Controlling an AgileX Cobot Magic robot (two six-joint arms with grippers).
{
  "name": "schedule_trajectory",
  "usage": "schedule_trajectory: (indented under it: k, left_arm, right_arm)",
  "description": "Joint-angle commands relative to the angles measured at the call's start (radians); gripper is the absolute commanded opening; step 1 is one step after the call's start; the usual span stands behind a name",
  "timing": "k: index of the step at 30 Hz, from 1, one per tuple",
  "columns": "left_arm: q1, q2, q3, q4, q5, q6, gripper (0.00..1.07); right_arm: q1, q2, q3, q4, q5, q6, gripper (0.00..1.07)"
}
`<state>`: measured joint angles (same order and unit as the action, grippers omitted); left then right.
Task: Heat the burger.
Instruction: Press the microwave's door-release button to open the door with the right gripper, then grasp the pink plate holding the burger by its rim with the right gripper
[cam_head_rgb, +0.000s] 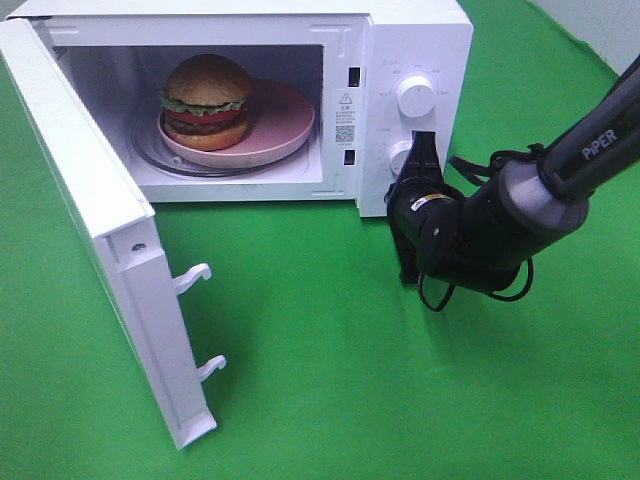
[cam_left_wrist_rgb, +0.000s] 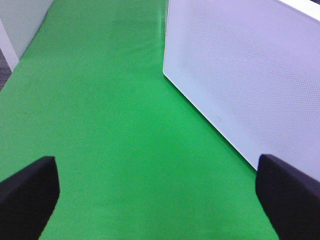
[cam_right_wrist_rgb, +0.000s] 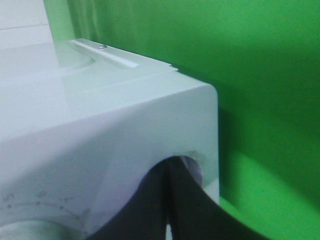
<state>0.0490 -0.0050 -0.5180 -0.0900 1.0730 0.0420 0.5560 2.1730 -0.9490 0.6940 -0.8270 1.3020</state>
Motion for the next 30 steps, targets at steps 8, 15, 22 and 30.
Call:
schedule_trajectory:
  k: [8,15,22,30]
  left_arm:
    - [0.004,-0.005,0.003,0.002,-0.004,-0.003,1.00]
    - [0.004,-0.005,0.003,0.002,-0.004,-0.003,1.00]
    - [0.004,-0.005,0.003,0.002,-0.004,-0.003,1.00]
    - [0.004,-0.005,0.003,0.002,-0.004,-0.003,1.00]
  right_arm:
    - [-0.039,-0.116,0.052,-0.089,0.033,-0.011,0.00]
    - [-0.039,-0.178,0.136,-0.158,0.109,-0.028,0.00]
    - [-0.039,-0.279,0.219,-0.234,0.213,-0.112,0.00]
    - [-0.039,-0.371,0.242,-0.277,0.358,-0.333,0.00]
